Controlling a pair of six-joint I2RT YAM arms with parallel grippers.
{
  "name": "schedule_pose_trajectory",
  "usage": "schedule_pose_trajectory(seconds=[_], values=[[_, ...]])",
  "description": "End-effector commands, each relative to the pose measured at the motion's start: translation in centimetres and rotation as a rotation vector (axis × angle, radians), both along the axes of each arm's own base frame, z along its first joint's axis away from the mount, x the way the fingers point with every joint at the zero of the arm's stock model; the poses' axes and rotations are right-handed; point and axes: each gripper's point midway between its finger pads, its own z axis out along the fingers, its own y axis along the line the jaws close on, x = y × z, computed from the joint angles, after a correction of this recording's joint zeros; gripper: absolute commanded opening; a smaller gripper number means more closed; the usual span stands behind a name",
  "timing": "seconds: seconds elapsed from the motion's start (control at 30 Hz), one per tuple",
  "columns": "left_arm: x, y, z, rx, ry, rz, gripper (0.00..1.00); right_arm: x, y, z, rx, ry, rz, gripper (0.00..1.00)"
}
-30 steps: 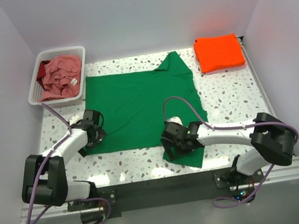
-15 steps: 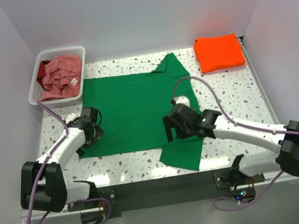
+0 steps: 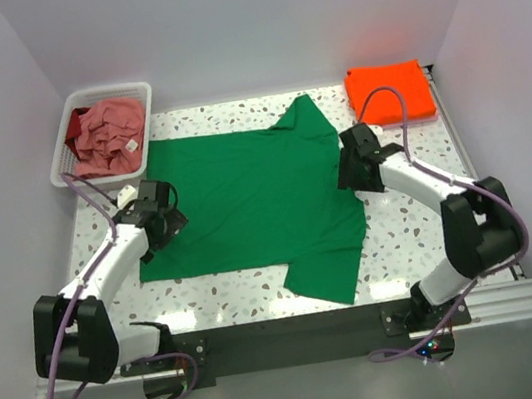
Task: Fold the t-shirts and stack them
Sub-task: Flatten the tshirt out
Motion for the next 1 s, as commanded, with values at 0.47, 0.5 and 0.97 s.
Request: schedule_pose_trajectory(seconds=[0.47,0.5,0.97], values=[[2.1,-0.3,-0.6,0.018,0.005,-0.037,1.00,5.1,1.2,-3.0,0.031,0.019,0.038,0.20],[2.1,-0.2,-0.6,0.019,0.003,-0.037,1.00,5.2,1.2,-2.8,0.029,0.012,0.035,0.15],[2.4,-0.6,-1.4,0.016,0.032,-0.062,1.00,5.3,9.3,-0.9,-0.118,0.012,0.205,0.07]])
